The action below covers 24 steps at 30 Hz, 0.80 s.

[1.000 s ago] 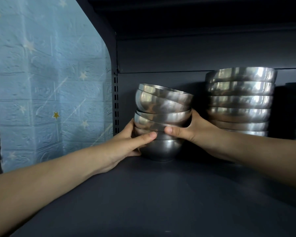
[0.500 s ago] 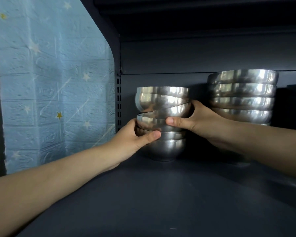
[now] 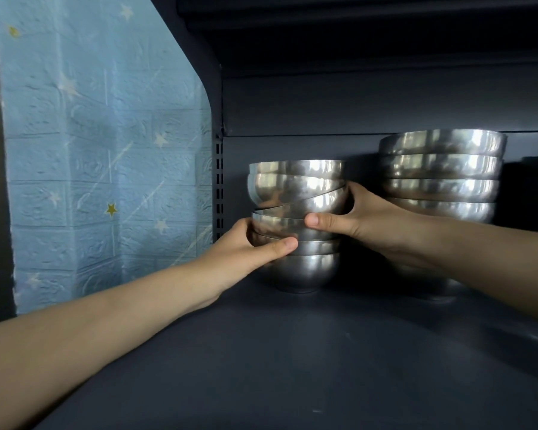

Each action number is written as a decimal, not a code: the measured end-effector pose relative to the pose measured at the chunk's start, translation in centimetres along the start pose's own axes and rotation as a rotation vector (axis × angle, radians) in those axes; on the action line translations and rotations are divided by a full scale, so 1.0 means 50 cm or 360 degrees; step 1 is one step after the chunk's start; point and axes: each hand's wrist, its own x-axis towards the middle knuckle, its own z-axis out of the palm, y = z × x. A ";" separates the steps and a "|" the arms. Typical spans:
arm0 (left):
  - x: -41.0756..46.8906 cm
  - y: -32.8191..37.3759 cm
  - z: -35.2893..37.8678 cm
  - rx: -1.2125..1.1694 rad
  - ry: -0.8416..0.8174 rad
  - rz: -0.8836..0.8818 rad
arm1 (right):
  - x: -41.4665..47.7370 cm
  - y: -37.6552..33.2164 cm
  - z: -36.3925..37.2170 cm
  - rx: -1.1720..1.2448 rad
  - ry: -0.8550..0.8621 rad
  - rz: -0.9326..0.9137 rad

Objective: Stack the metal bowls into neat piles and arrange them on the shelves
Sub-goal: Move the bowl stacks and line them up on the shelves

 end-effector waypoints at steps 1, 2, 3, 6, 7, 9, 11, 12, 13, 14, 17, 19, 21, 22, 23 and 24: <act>0.001 -0.001 -0.001 -0.0006 -0.0008 0.0020 | 0.003 -0.004 -0.003 0.0007 0.0013 -0.0010; 0.001 0.001 -0.002 -0.0032 -0.0005 0.0054 | 0.005 -0.010 -0.007 0.0015 0.0038 -0.0016; 0.004 0.005 -0.004 -0.0064 0.0006 0.0093 | 0.009 -0.016 -0.012 0.0022 0.0068 -0.0021; 0.008 0.038 -0.003 -0.0180 0.0037 0.0169 | 0.012 -0.033 -0.024 -0.0037 0.0092 -0.0051; 0.009 0.048 -0.001 -0.0190 0.0041 0.0176 | 0.012 -0.036 -0.023 -0.0086 0.0077 -0.0051; 0.010 0.059 0.007 -0.0143 0.0082 0.0165 | 0.010 -0.039 -0.017 -0.0146 0.0061 -0.0045; 0.012 0.055 0.011 -0.0086 0.0141 0.0157 | 0.008 -0.040 -0.012 -0.0155 0.0104 -0.0048; 0.012 0.053 0.011 -0.0075 0.0161 0.0151 | 0.006 -0.039 -0.008 -0.0144 0.0137 -0.0058; 0.012 0.051 0.011 -0.0067 0.0165 0.0140 | 0.004 -0.038 -0.006 -0.0113 0.0165 -0.0076; 0.010 0.050 0.012 -0.0069 0.0160 0.0126 | 0.002 -0.035 -0.002 -0.0077 0.0184 -0.0094; 0.007 0.052 0.014 -0.0046 0.0147 0.0120 | -0.004 -0.025 0.012 0.0012 0.0262 -0.0124; 0.005 0.052 0.016 -0.0046 0.0140 0.0123 | -0.004 -0.018 0.019 0.0066 0.0308 -0.0133; 0.002 0.052 0.017 -0.0039 0.0151 0.0099 | -0.004 -0.009 0.025 0.0136 0.0326 -0.0138; 0.001 0.051 0.018 -0.0033 0.0166 0.0092 | -0.005 -0.006 0.028 0.0173 0.0327 -0.0145; 0.000 0.051 0.018 -0.0028 0.0178 0.0084 | -0.007 -0.002 0.032 0.0206 0.0329 -0.0154; 0.000 0.051 0.019 -0.0029 0.0189 0.0073 | -0.008 0.001 0.036 0.0232 0.0332 -0.0169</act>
